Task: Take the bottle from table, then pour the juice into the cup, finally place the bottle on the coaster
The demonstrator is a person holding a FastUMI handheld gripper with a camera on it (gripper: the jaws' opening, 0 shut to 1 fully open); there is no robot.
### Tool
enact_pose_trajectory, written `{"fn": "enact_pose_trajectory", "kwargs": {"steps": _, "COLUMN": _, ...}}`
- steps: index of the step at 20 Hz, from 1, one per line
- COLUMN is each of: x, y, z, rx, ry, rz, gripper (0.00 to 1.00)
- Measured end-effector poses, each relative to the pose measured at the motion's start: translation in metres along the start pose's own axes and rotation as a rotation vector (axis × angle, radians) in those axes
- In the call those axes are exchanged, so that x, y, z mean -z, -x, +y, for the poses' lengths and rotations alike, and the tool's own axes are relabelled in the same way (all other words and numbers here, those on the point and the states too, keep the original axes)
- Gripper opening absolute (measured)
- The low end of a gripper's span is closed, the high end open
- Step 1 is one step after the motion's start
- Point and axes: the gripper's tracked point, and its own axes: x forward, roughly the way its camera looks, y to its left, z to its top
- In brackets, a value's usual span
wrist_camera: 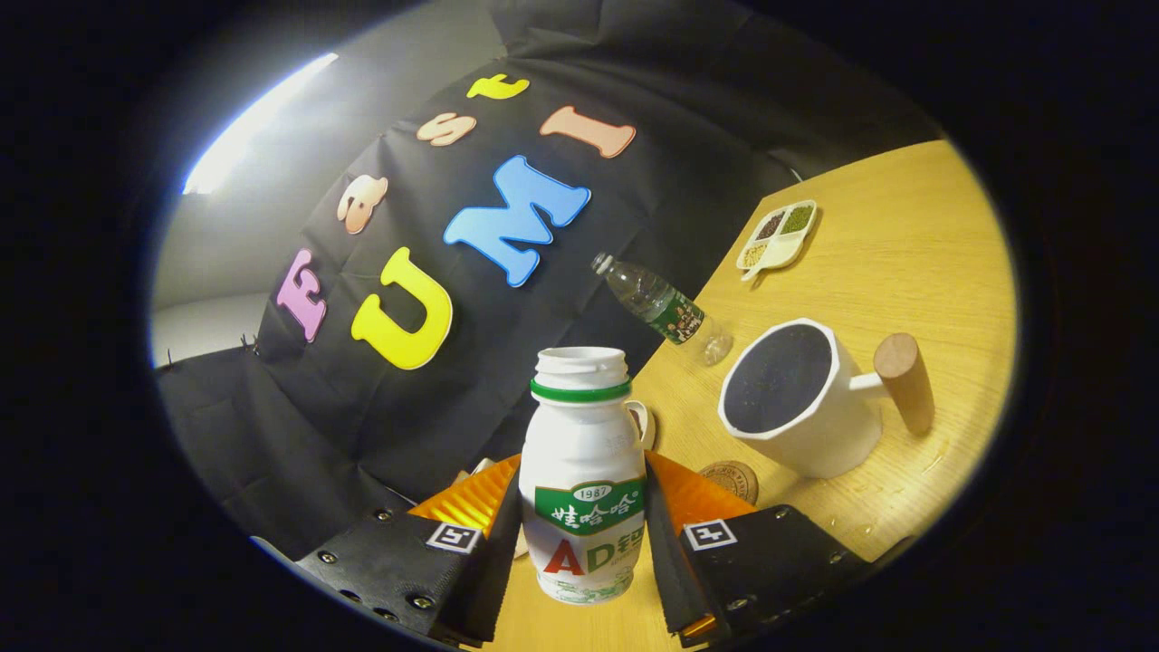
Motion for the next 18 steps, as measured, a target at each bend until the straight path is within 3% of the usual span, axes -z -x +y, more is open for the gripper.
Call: {"fn": "enact_pose_trajectory", "kwargs": {"steps": 18, "x": -0.012, "y": -0.002, "z": -0.004, "rx": -0.075, "ry": -0.397, "rz": -0.013, "gripper": 0.66}}
